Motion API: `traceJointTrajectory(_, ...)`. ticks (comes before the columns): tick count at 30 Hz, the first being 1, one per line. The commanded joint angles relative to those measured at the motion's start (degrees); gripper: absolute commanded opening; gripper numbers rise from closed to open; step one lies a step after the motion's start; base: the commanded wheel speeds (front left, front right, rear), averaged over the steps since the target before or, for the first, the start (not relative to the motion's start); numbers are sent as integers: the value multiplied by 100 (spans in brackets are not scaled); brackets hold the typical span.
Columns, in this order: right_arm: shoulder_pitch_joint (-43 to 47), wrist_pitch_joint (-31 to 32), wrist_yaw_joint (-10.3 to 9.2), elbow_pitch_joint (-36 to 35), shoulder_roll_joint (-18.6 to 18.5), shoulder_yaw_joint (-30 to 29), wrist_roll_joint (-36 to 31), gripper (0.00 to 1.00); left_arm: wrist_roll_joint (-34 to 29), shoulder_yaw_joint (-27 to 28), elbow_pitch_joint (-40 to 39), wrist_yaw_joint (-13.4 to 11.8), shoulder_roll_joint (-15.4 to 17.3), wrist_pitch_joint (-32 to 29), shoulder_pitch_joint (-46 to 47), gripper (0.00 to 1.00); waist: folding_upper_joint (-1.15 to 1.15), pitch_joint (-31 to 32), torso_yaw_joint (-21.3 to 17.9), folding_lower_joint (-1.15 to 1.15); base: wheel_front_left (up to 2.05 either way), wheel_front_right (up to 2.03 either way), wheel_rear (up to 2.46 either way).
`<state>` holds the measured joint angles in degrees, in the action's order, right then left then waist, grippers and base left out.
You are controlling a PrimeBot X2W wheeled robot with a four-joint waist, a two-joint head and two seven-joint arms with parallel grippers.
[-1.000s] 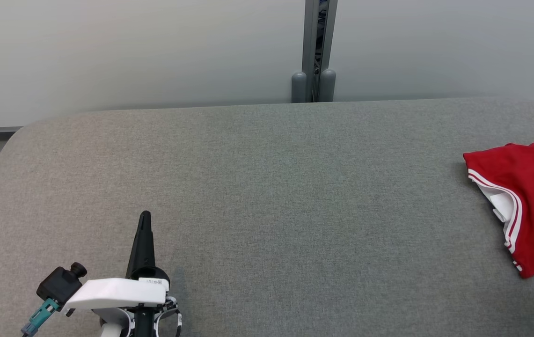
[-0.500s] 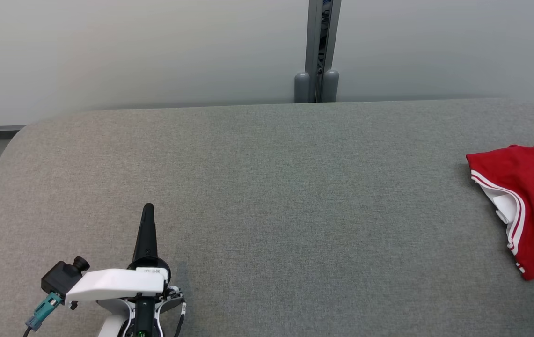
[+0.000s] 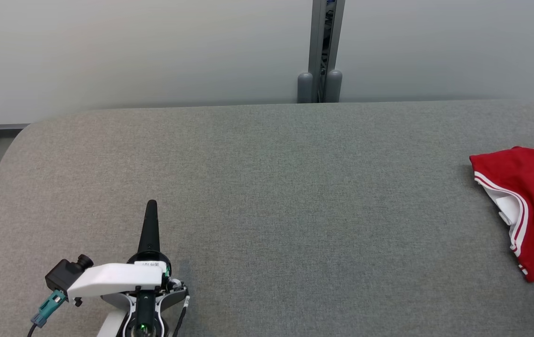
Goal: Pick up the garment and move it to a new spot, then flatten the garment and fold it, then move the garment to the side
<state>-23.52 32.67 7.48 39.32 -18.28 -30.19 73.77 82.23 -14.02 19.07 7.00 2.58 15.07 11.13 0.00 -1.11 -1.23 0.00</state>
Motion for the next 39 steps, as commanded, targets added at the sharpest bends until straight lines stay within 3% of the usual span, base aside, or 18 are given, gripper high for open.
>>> traceJointTrajectory(1,-144,122,2,19,-106,-90,163,0,153,-28,-10,36,34,-9,181,0,0,1,6,0,0,0,0)
traceJointTrajectory(39,-586,1146,2,521,-424,-797,1576,0,1577,-309,155,59,47,-12,464,0,0,11,120,0,0,0,0)
